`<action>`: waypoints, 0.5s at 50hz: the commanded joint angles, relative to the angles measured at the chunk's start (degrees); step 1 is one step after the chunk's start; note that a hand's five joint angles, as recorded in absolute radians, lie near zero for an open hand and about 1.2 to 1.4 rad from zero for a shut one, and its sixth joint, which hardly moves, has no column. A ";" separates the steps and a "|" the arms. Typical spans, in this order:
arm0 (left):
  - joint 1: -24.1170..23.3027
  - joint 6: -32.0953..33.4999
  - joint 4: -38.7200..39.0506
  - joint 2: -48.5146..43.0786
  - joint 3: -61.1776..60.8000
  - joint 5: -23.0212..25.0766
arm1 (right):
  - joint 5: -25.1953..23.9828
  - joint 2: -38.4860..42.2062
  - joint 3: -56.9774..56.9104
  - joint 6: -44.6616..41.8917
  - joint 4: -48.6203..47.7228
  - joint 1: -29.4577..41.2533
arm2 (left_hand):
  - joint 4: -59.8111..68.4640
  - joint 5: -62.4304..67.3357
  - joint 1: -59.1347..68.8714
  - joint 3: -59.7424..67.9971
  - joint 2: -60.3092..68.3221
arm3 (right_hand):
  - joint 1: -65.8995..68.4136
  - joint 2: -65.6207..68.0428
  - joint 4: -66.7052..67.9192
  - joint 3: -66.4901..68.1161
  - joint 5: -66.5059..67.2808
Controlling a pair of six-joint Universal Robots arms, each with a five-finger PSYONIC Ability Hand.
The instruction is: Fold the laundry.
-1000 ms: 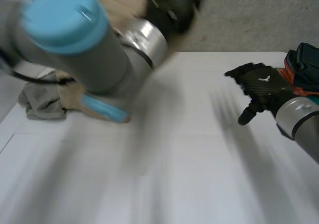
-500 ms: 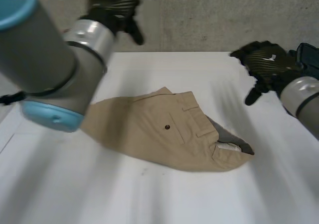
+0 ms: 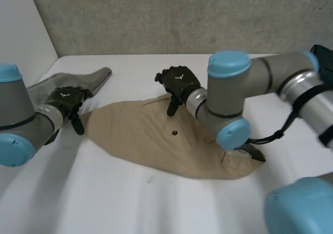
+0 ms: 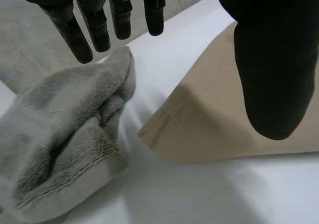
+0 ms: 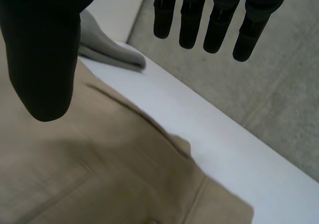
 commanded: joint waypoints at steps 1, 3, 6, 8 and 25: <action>-0.03 0.44 -2.80 -0.40 4.93 1.38 | 2.05 13.28 -15.26 -0.13 0.83 -1.87 | 2.36 1.19 1.41 1.25 2.09 | 6.22 6.84 6.10 5.89 5.46; -0.12 0.08 -2.36 0.40 4.67 1.55 | 1.96 13.81 -14.82 -0.21 0.22 -2.39 | 2.02 0.85 1.07 0.92 1.75 | 7.23 7.84 7.10 6.89 6.46; -0.21 -0.79 -1.04 1.54 4.23 1.90 | 1.43 13.90 -13.24 -0.21 -1.71 -3.36 | 1.68 0.51 0.73 0.58 1.42 | 16.61 17.23 16.49 16.28 15.85; -0.29 -1.15 -0.86 1.89 3.79 2.25 | 0.47 13.55 -12.71 -0.13 -2.16 -3.71 | 1.01 -0.16 0.07 -0.09 0.75 | 34.52 35.14 34.40 34.19 33.76; -4.25 -0.36 -2.79 -6.62 10.55 1.73 | -2.78 -22.03 18.64 -3.81 0.13 -3.62 | -2.06 -3.23 -3.01 -3.17 -2.33 | 58.90 59.51 58.77 58.56 58.13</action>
